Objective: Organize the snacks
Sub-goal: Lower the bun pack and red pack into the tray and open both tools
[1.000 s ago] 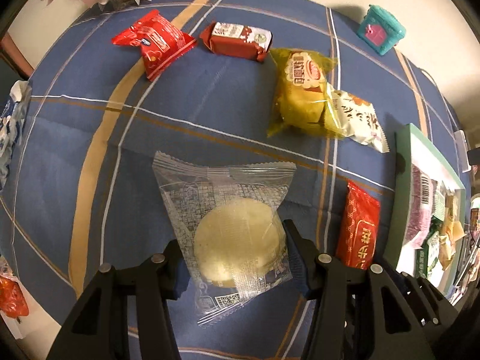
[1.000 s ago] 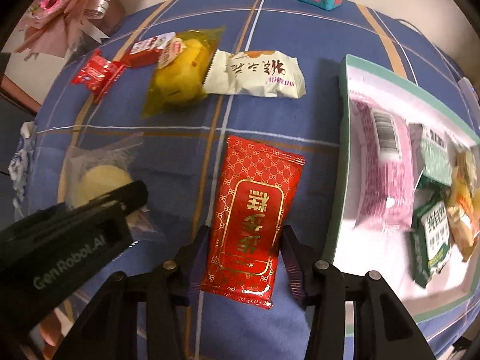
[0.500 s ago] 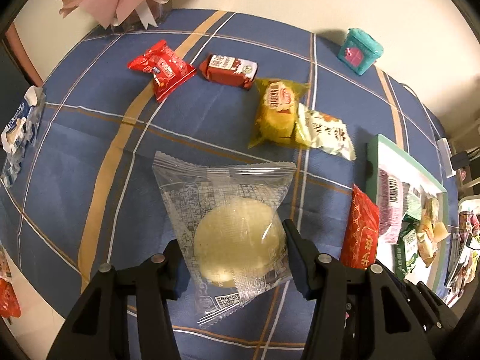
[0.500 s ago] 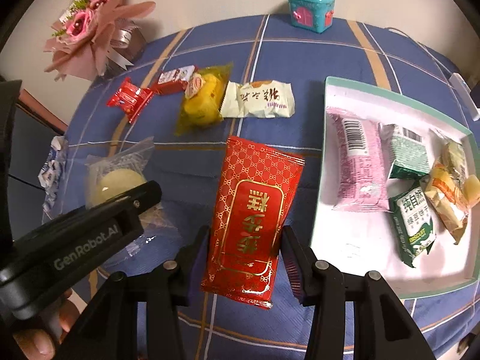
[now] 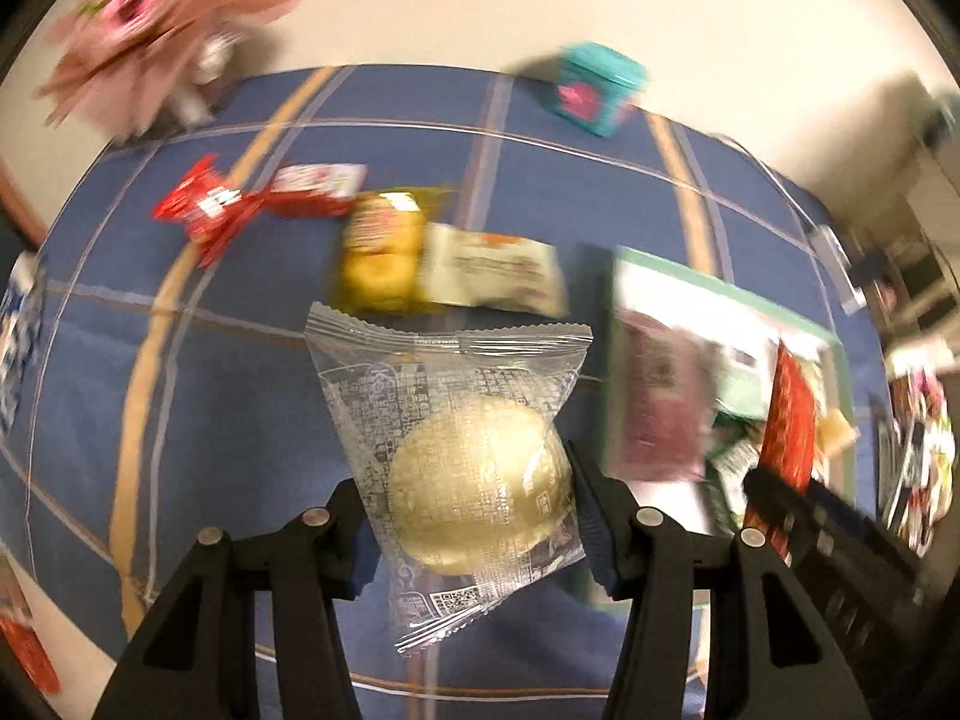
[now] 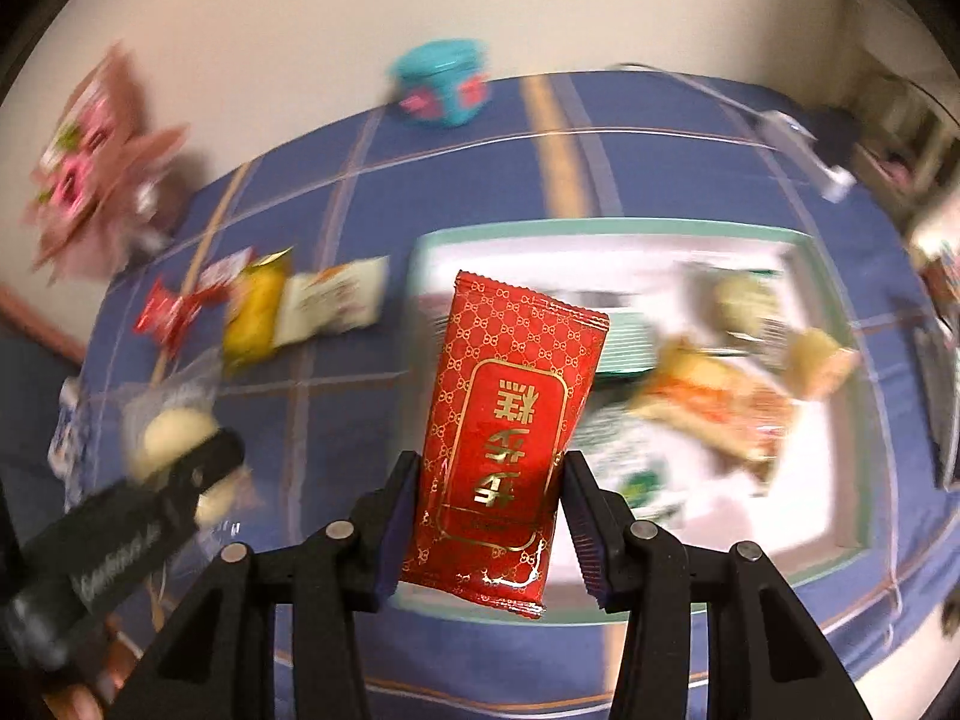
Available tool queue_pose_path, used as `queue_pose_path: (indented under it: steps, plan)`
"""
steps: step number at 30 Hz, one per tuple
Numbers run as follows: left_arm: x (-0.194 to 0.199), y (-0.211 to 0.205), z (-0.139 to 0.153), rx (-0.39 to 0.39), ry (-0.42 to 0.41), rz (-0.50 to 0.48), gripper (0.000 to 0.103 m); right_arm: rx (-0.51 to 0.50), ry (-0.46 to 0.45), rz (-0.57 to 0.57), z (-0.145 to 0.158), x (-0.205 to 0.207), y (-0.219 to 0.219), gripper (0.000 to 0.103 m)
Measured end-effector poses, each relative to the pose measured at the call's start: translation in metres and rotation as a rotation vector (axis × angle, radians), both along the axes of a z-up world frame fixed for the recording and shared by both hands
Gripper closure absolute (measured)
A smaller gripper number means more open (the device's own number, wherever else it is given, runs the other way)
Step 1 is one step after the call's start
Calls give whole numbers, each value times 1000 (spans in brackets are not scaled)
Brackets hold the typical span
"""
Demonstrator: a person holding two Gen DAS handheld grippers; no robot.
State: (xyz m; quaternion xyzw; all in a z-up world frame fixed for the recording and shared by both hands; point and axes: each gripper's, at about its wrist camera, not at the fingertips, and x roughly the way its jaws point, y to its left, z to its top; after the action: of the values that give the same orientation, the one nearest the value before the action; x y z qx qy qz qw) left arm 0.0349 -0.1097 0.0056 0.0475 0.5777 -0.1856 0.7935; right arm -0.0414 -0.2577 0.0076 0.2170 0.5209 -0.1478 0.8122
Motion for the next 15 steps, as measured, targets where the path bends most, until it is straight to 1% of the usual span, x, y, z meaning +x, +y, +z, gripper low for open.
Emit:
queue_pose_path:
  steps: [3,7,9,13,15]
  plan:
    - [-17,-32,-1,18,-5,-85,47,-35,19,-95,0,-11,-31,54]
    - [-41,-71,-5,46,-13,-199,46,-36,43,-229,-5,-28,-71,53]
    - [-51,-86,-7,66,-19,-245,46,-42,57,-262,-7,-36,-85,53]
    - [-58,-98,-12,81,-15,-272,46,-31,74,-308,-11,-46,-104,53]
    - [-59,-102,-14,88,-11,-275,46,-28,80,-320,-15,-46,-106,53]
